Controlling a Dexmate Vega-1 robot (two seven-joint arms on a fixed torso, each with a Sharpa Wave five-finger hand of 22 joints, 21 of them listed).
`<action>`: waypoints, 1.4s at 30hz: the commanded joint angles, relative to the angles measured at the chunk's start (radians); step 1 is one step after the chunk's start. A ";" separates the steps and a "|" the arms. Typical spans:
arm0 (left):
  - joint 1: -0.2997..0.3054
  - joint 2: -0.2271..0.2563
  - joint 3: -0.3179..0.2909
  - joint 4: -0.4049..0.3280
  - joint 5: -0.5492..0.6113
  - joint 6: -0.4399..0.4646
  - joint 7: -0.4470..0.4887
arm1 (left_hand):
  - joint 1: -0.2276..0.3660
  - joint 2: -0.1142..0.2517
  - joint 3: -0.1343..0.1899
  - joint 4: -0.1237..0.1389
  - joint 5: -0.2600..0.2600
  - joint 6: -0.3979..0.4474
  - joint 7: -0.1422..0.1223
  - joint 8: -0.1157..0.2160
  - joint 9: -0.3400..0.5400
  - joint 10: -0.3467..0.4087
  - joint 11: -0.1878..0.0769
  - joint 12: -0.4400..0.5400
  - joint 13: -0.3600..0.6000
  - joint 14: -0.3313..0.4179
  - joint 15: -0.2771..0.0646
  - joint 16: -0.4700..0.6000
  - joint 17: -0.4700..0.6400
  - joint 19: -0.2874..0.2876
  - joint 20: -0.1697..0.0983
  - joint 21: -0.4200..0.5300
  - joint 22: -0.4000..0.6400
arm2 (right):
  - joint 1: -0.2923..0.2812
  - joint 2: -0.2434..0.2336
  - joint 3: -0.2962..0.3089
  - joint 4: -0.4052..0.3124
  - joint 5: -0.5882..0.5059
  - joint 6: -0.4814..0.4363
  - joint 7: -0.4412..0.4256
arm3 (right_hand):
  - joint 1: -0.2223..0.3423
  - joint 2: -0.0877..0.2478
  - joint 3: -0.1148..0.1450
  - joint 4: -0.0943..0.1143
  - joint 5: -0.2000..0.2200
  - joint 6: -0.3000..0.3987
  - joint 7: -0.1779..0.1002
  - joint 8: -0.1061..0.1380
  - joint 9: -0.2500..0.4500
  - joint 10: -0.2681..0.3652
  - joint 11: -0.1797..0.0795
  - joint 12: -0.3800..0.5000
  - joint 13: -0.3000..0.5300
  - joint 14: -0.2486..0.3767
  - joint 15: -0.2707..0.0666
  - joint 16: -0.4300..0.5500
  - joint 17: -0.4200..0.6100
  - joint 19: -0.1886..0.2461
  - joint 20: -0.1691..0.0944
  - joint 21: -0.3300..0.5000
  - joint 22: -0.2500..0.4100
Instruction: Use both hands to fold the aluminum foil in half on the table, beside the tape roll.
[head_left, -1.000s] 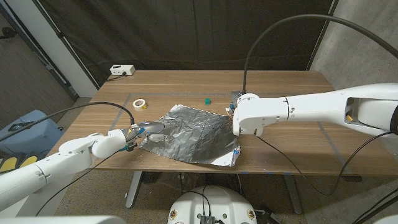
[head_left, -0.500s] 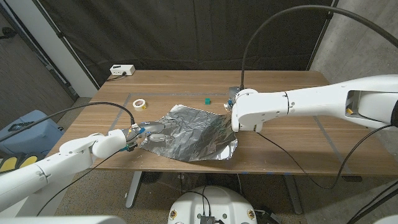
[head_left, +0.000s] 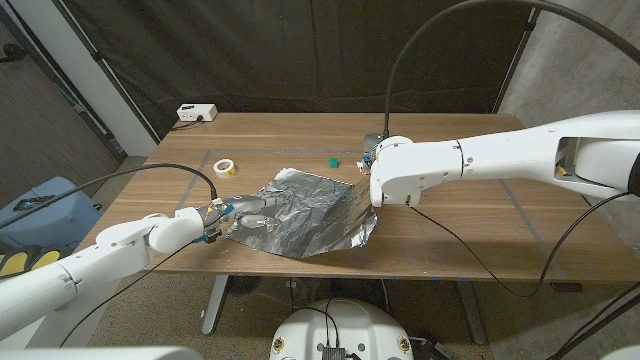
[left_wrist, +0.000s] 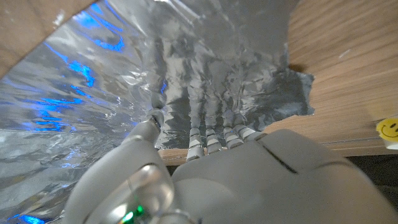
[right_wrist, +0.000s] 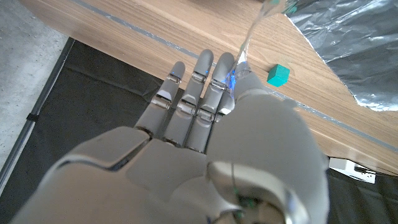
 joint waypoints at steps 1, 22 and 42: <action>-0.003 -0.003 0.003 0.002 -0.004 -0.001 -0.009 | 0.011 -0.002 0.000 -0.006 0.001 0.007 0.000 0.004 0.004 0.008 -0.002 0.004 0.002 0.007 -0.001 0.004 0.001 0.030 0.006 0.009 0.002 | 0.027 0.014 -0.002 0.001 0.001 0.000 0.000 | 0.011 0.000 0.001 0.000 -0.001 0.006 0.002 -0.003 0.003 0.015 -0.002 0.008 -0.001 0.012 -0.078 0.004 0.005 0.003 0.003 -0.004 0.003; -0.009 -0.010 0.010 0.008 -0.003 -0.011 -0.014 | 0.017 -0.002 -0.003 -0.006 0.000 0.012 0.000 0.005 0.004 0.010 0.001 0.004 0.002 0.013 -0.001 0.004 0.001 0.031 0.008 0.008 0.002 | 0.033 0.051 0.029 0.028 0.031 0.000 0.000 | 0.009 0.002 -0.002 0.007 -0.007 0.007 0.005 -0.010 0.001 0.014 0.005 0.009 -0.001 0.015 -0.070 0.002 0.003 0.016 0.017 -0.003 0.003; -0.009 -0.010 0.008 0.008 0.003 -0.014 -0.006 | 0.025 0.000 -0.004 -0.007 0.001 0.011 -0.003 0.003 0.004 0.008 0.003 0.003 0.003 0.015 0.006 0.003 0.002 0.033 0.012 0.008 0.002 | -0.032 0.074 0.119 0.054 0.038 0.000 0.000 | 0.006 0.008 -0.005 0.012 -0.014 0.009 0.018 -0.019 -0.002 0.011 0.017 0.010 -0.003 0.020 -0.055 0.002 0.002 0.064 0.055 0.010 0.004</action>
